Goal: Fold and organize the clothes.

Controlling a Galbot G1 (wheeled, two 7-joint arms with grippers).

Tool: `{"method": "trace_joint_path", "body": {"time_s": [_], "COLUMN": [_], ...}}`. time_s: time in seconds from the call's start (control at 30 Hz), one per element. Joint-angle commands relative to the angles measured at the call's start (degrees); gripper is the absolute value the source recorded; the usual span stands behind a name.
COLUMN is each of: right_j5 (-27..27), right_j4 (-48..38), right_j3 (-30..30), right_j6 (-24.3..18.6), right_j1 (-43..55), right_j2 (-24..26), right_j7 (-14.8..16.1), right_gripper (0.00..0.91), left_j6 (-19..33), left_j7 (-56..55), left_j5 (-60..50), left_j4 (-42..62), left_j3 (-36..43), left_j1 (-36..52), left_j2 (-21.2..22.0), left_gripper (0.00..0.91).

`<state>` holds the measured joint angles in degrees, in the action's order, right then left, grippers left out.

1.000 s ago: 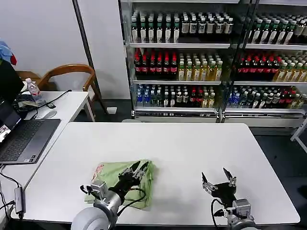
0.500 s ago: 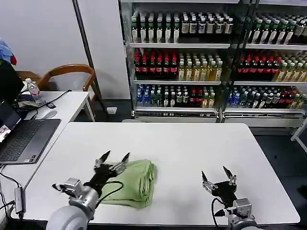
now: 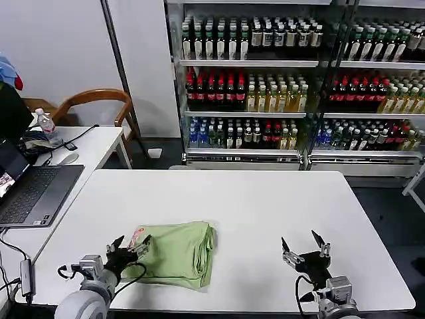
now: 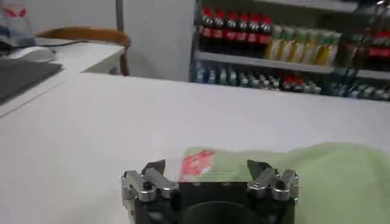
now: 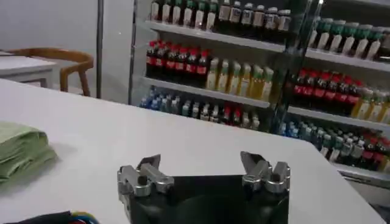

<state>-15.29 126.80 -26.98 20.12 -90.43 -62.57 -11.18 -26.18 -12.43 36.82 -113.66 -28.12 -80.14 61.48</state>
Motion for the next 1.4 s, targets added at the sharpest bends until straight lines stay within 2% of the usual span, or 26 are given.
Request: {"method": "trace_joint_path", "body": {"time_s": [0.03, 0.4, 0.43, 0.47, 0.5, 0.73, 1.2, 1.27, 1.4], "right_j5": [0.1, 0.0, 0.0, 0.0, 0.0, 0.0, 0.1, 0.1, 0.1], "right_j4": [0.5, 1.1, 1.0, 1.0, 1.0, 1.1, 0.5, 0.5, 0.5], "right_j3": [0.1, 0.8, 0.9, 1.0, 0.9, 0.3, 0.6, 0.7, 0.7], "right_j6": [0.2, 0.9, 0.9, 0.9, 0.9, 0.8, 0.6, 0.7, 0.7], "right_j1": [-0.1, 0.8, 0.9, 0.8, 0.7, 0.6, 0.7, 0.7, 0.7], "right_j2": [-0.2, -0.3, -0.4, -0.4, -0.4, -0.1, -0.5, -0.4, 0.1], "right_j7": [0.0, -0.1, -0.1, -0.1, 0.0, 0.0, 0.0, 0.0, 0.0], "right_gripper": [0.907, 0.907, 0.907, 0.907, 0.907, 0.907, 0.907, 0.907, 0.907], "left_j6": [2.8, 4.3, 4.4, 4.6, 4.7, 5.1, 5.7, 4.5, -1.4], "left_j7": [0.3, 0.2, 0.3, 0.2, 0.0, 0.0, 1.4, 1.0, 0.7], "left_j5": [2.3, 2.2, 2.2, 2.3, 2.4, 2.5, 2.5, 2.5, 6.5], "left_j4": [5.0, 3.6, 3.9, 3.9, 4.0, 4.3, 2.4, 1.2, -4.2], "left_j3": [-2.2, 1.8, 2.2, 2.5, 2.6, 3.8, 2.7, 1.3, -5.7], "left_j1": [-0.5, -1.8, -1.7, -1.7, -1.8, -1.6, -1.3, -1.0, -0.5], "left_j2": [-0.4, 1.2, 1.3, 1.4, 1.5, 2.4, 1.5, 0.9, -1.4], "left_gripper": [0.907, 0.907, 0.675, 0.312, 0.050, 0.050, 0.050, 0.050, 0.040]}}
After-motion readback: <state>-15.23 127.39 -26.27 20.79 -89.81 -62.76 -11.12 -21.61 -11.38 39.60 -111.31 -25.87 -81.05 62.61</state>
